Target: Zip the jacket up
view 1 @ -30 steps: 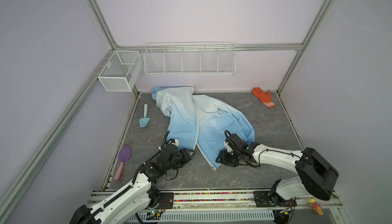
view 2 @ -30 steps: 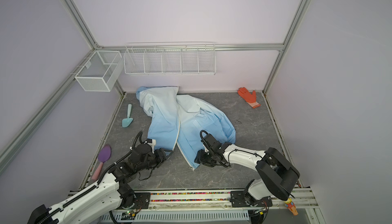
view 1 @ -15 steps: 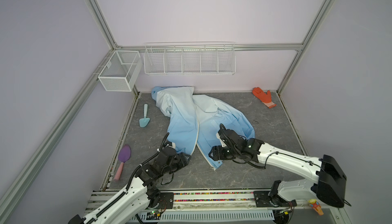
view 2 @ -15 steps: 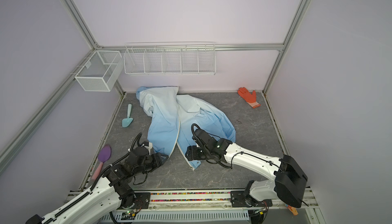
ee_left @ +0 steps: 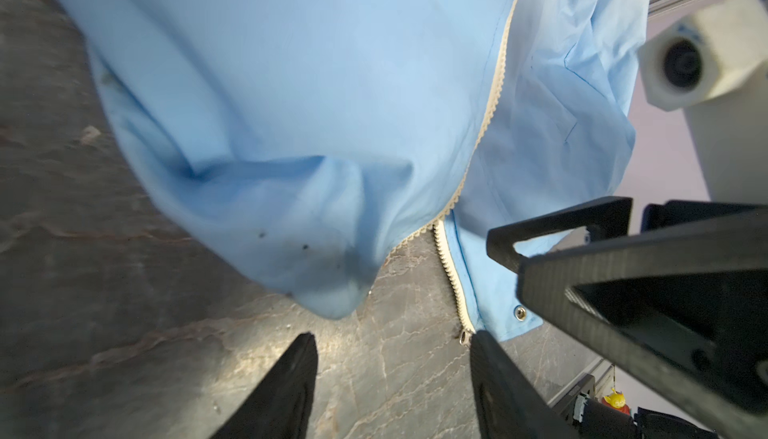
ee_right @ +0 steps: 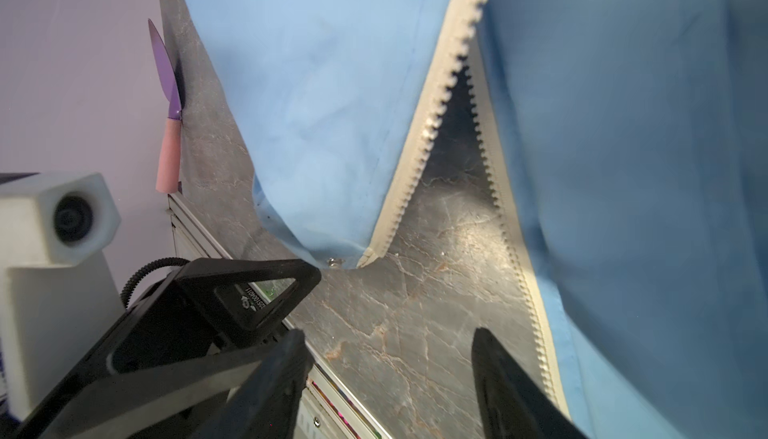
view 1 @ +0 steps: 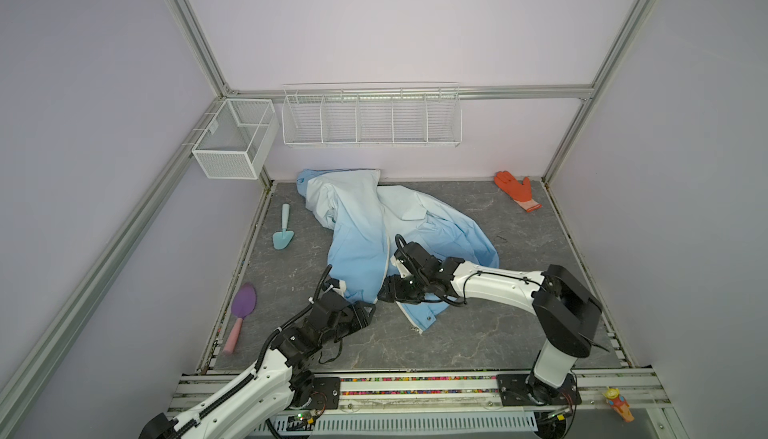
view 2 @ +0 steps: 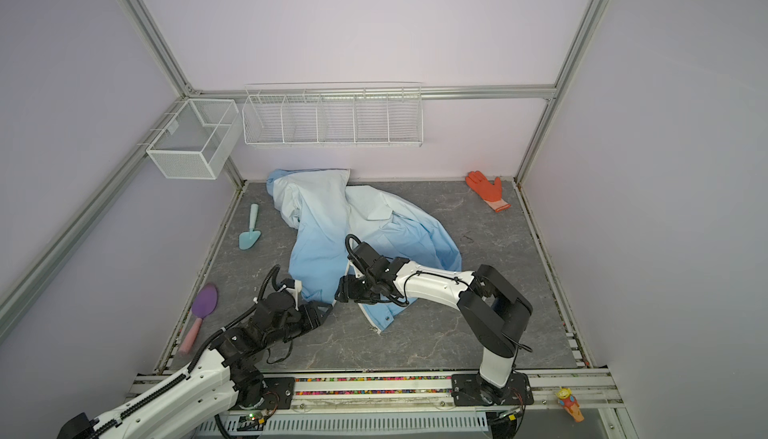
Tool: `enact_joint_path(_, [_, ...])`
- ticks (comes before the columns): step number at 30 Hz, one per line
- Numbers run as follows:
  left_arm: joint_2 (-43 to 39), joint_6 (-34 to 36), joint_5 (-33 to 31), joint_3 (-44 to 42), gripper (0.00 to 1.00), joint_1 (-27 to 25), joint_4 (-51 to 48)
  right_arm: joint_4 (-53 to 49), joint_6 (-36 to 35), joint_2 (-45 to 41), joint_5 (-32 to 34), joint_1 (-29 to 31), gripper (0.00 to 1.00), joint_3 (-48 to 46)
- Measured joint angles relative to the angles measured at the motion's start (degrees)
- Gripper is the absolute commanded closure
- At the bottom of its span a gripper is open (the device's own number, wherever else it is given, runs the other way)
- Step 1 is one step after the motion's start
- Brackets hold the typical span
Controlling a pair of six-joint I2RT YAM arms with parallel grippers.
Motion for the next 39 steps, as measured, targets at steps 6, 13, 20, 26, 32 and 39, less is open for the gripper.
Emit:
enact_joint_path(6, [-2.56,-0.24,0.13,-3.45,0.39,1.77,1.20,6.27,1.99,2.51,-3.54,-0.02,0.32,-0.07])
enact_joint_path(13, [-0.50,-0.22,3.85,-5.33,0.42,5.99,5.53,13.99,4.00,6.29,-5.81,-0.02,0.32,-0.35])
enact_joint_path(20, [-1.55,-0.26,5.95,-5.33,0.52,6.12,8.09,19.52,5.73,7.78,-6.97,-0.02,0.47,-2.97])
enact_joint_path(26, [-1.62,-0.24,6.67,-5.33,0.52,6.23,8.46,22.25,6.62,7.78,-7.91,-0.04,0.70,-3.17])
enact_joint_path(32, [-2.89,-0.35,7.06,-5.33,0.39,6.34,8.48,23.32,7.63,7.74,-8.85,-0.15,0.87,-3.23])
enact_joint_path(39, [-3.45,-0.66,8.33,-6.05,0.32,6.34,11.76,20.00,7.74,4.42,-10.25,-1.53,0.93,-3.30])
